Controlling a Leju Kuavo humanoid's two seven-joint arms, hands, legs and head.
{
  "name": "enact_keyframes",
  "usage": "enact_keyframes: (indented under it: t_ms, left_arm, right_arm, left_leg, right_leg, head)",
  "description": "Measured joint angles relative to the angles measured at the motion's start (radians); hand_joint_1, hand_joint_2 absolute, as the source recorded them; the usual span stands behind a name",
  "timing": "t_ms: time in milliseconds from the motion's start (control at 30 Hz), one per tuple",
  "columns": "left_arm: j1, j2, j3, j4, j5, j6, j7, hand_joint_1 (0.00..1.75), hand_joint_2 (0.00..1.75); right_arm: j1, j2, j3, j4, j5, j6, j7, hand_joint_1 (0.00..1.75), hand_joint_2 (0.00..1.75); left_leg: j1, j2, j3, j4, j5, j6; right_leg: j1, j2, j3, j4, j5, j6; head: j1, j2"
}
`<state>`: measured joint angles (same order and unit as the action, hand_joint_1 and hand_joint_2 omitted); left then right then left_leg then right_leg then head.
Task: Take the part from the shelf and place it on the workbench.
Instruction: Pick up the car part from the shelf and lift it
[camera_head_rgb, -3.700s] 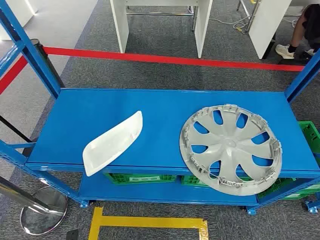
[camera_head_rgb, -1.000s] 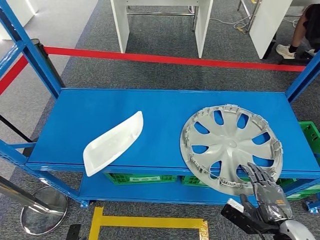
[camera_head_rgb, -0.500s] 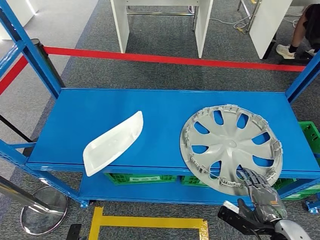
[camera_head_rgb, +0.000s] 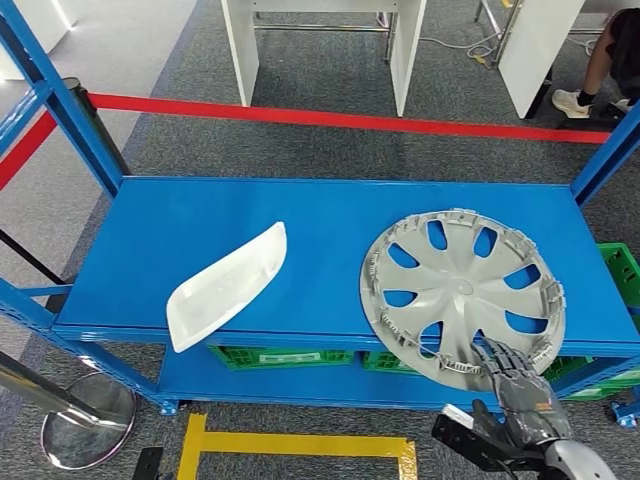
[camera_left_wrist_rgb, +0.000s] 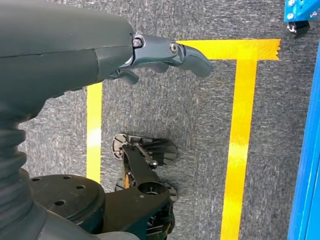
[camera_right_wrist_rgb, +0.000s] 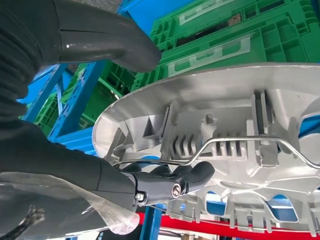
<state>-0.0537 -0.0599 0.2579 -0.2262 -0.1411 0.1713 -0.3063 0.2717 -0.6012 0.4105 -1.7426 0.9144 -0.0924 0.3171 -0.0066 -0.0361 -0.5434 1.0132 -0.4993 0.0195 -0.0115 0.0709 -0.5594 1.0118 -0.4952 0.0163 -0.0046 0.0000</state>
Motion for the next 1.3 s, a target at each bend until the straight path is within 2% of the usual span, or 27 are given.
enact_keyframes:
  t_ms: [267,1233,1300]
  left_arm:
    - [-0.001,0.0,0.0,0.0,-0.013,0.0,0.002,0.0,1.75]
    - [-0.006,-0.008,0.0,0.0,-0.05,-0.004,0.013,0.0,1.75]
    - [-0.007,-0.01,0.0,0.0,-0.054,-0.004,0.014,0.0,1.75]
  right_arm:
    - [-0.032,0.0,0.01,0.03,0.082,0.014,0.022,0.0,1.75]
    - [-0.139,0.031,-0.053,0.177,0.161,0.092,-0.008,0.0,1.75]
    - [-0.152,0.038,-0.056,0.195,0.182,0.093,-0.015,0.11,1.75]
  left_leg:
    - [0.0,0.0,0.0,0.0,0.0,0.0]
    - [0.0,0.0,0.0,0.0,0.0,0.0]
    - [0.0,0.0,0.0,0.0,0.0,0.0]
  right_leg:
    - [0.0,0.0,0.0,0.0,0.0,0.0]
    - [0.0,0.0,0.0,0.0,0.0,0.0]
    - [0.0,0.0,0.0,0.0,0.0,0.0]
  head:
    - [0.0,0.0]
    - [0.0,0.0]
    - [0.0,0.0]
